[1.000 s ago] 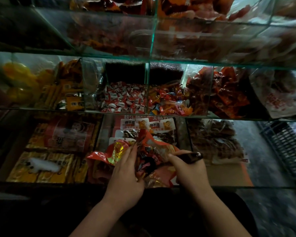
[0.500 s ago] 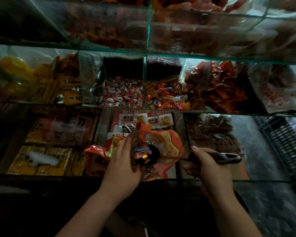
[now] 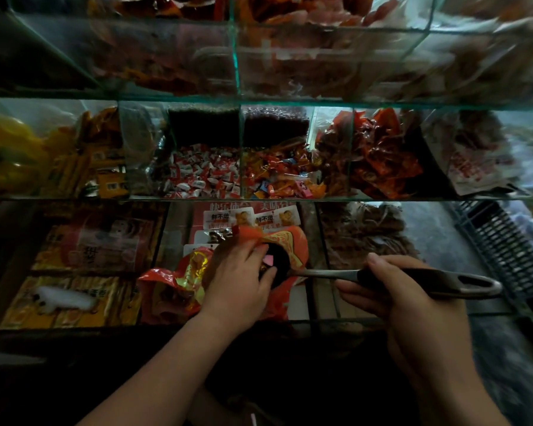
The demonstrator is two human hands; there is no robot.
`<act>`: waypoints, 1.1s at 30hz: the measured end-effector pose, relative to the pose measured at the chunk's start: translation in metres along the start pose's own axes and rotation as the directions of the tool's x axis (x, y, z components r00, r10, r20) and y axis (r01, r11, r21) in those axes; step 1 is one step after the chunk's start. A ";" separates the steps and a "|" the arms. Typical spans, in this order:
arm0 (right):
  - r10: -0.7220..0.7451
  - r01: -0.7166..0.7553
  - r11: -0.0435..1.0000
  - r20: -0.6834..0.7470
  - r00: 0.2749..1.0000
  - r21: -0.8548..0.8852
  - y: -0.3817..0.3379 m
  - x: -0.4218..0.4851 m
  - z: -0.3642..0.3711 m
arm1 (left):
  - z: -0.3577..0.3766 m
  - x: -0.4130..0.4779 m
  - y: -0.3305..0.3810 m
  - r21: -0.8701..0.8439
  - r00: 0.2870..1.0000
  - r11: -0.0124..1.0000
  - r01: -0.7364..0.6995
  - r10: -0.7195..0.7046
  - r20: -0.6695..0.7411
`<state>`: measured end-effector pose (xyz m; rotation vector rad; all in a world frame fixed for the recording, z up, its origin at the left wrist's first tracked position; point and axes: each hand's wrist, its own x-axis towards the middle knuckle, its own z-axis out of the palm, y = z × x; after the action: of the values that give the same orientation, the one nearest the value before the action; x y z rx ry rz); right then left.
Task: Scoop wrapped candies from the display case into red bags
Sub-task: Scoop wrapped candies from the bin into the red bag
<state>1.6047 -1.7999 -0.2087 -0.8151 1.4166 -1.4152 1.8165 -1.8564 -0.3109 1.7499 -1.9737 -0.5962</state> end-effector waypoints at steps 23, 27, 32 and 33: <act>0.031 -0.026 0.930 -0.006 0.999 0.366 -0.031 0.042 0.025 | -0.058 0.107 0.035 0.058 0.983 0.990 -0.127 0.134 -0.126; -0.007 0.044 0.917 -0.095 0.995 0.395 -0.022 0.067 0.053 | -0.062 0.117 0.034 -0.121 0.984 0.991 -0.050 0.029 -0.174; -0.460 0.496 0.829 0.189 0.867 -0.258 0.002 0.101 0.080 | -0.052 0.091 0.019 -0.157 0.961 0.988 0.011 -0.054 -0.273; -0.503 0.587 0.729 0.306 0.808 -0.352 0.004 0.106 0.082 | -0.050 0.085 0.014 -0.147 0.965 0.989 0.021 -0.058 -0.256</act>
<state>1.6459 -1.9268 -0.2203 -1.7370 1.4170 -1.4002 1.8248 -1.9410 -0.2592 1.6882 -1.6793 -0.4807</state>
